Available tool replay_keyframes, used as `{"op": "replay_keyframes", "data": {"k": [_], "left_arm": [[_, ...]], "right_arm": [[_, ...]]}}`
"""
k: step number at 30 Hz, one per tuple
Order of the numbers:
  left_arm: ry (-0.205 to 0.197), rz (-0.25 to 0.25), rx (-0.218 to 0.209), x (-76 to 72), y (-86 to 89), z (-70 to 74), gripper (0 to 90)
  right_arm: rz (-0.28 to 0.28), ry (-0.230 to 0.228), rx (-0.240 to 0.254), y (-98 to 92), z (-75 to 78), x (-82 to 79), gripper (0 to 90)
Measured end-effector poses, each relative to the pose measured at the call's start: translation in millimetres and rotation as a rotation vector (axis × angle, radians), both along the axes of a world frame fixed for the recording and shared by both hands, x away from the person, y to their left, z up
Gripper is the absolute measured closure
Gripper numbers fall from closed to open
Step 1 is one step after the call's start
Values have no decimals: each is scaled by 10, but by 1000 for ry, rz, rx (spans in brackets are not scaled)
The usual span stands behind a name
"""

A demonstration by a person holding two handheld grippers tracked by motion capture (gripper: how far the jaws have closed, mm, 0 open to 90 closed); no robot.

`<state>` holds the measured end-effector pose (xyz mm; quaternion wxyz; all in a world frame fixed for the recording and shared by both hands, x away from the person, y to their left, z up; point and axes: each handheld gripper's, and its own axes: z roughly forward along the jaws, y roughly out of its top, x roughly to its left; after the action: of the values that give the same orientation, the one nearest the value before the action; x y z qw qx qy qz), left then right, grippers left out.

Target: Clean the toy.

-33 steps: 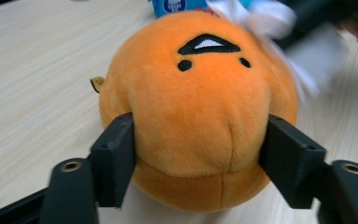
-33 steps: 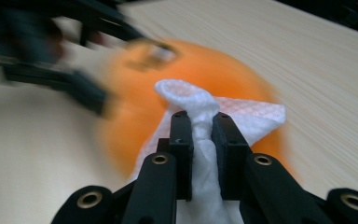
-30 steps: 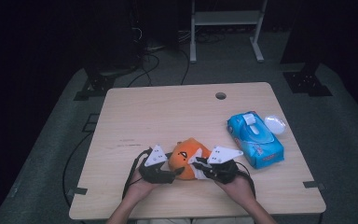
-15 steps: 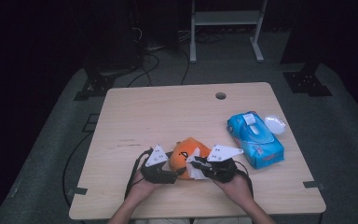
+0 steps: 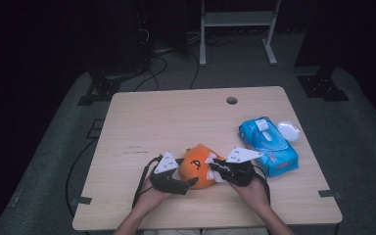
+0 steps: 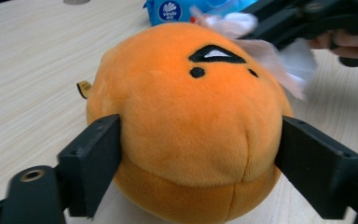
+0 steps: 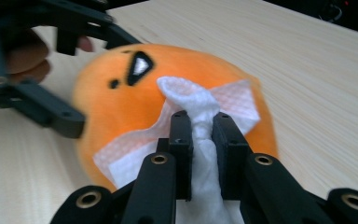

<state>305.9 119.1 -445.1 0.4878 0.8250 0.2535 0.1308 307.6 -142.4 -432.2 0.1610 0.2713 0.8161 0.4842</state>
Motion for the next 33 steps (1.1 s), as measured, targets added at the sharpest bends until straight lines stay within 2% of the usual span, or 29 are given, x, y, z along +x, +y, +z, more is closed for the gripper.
{"op": "replay_keyframes", "data": {"k": [3, 6, 7, 9, 11, 13, 15, 19, 23, 28, 33], "left_arm": [[-31, -7, 18, -26, 10, 18, 280], [-71, -23, 39, -63, -34, 28, 319], [-74, -23, 40, -72, -46, 29, 322], [-82, -33, 44, -75, -50, 26, 326], [-87, -41, 49, -75, -50, 23, 328], [-82, -42, 39, -67, -50, 20, 325], [-70, -39, 33, -56, -55, 16, 286], [-30, -30, 8, -44, -46, 13, 201], [14, -23, -31, -26, -18, 19, 176], [18, -23, -17, -14, 12, -2, 182], [-25, -27, 18, -31, -15, 0, 255]], "right_arm": [[45, -16, 4, 88, 58, -87, 785], [83, -58, -20, 172, 141, -151, 785], [79, -75, -24, 172, 163, -139, 786], [55, -67, -9, 113, 181, -71, 785], [3, -52, -2, 7, 158, 24, 785], [-16, -22, 4, -65, 104, 94, 785], [-10, 3, 7, -92, 40, 123, 785], [3, 22, 2, -66, 26, 104, 785], [31, 44, 5, -58, 9, 65, 785], [62, 55, -5, 20, 6, -35, 785], [71, 37, -10, 46, 65, -38, 785]]}}
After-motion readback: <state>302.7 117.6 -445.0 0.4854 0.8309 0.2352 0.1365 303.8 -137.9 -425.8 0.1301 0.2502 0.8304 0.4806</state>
